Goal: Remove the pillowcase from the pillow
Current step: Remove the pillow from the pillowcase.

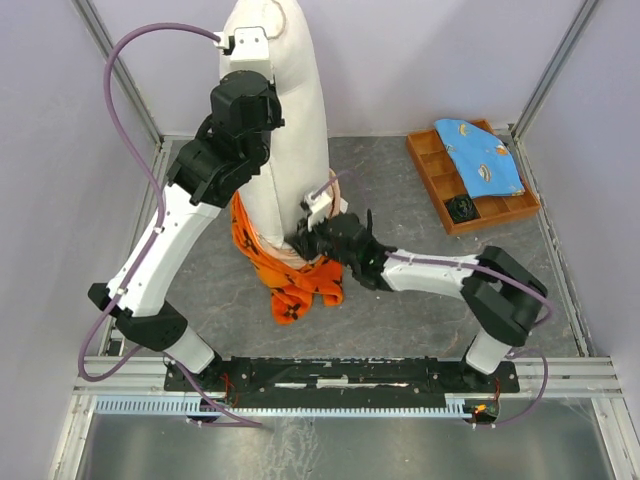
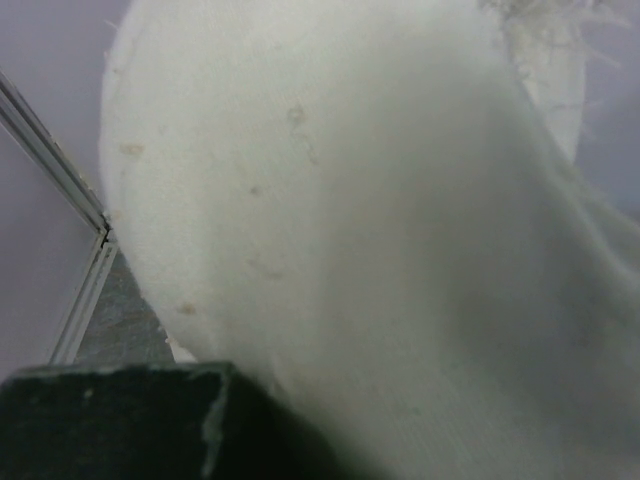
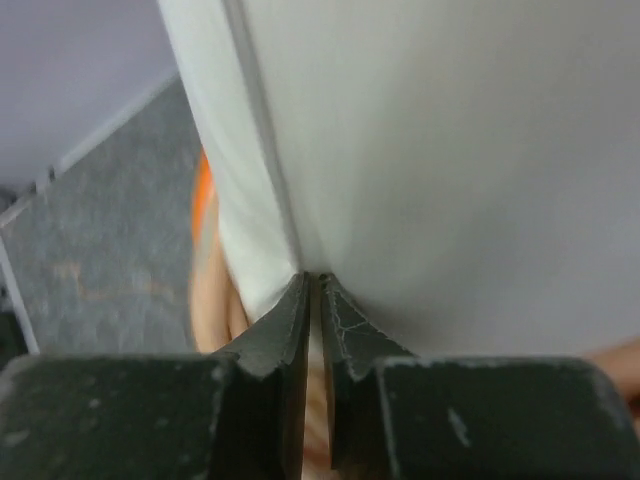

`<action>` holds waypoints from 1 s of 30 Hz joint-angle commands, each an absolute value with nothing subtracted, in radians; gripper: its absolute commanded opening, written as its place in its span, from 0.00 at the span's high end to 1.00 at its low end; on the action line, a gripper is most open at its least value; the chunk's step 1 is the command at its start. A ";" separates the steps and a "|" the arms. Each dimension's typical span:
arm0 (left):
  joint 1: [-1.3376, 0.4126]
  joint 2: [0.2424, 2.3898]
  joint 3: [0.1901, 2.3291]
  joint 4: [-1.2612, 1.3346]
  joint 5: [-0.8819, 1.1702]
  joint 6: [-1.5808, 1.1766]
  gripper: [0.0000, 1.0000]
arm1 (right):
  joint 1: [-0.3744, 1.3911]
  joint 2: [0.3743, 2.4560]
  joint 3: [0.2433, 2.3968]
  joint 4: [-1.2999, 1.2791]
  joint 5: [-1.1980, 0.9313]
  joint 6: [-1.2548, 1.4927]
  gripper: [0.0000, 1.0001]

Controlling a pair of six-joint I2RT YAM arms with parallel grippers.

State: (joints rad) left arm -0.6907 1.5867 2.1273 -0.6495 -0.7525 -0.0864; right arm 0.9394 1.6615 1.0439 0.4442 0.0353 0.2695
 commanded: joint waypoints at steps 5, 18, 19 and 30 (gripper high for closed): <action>-0.683 1.477 2.132 -0.446 -0.780 -0.090 0.97 | 1.020 1.859 0.760 0.528 -0.065 0.517 0.86; -0.683 1.465 2.113 -0.450 -0.743 -0.110 0.97 | 1.031 1.332 0.853 0.196 0.127 0.359 0.20; -0.683 1.466 2.109 -0.446 -0.746 -0.110 0.97 | 1.030 1.283 0.872 0.165 0.182 0.347 0.05; -0.683 1.488 2.107 -0.461 -0.732 -0.185 0.97 | 1.144 1.485 1.251 0.253 0.706 0.310 0.01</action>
State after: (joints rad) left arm -0.6891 1.5341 2.0865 -0.6270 -0.7258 -0.1207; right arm 1.0557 1.3735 1.1446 0.1749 0.4999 0.3565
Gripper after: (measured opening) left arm 0.151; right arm 0.995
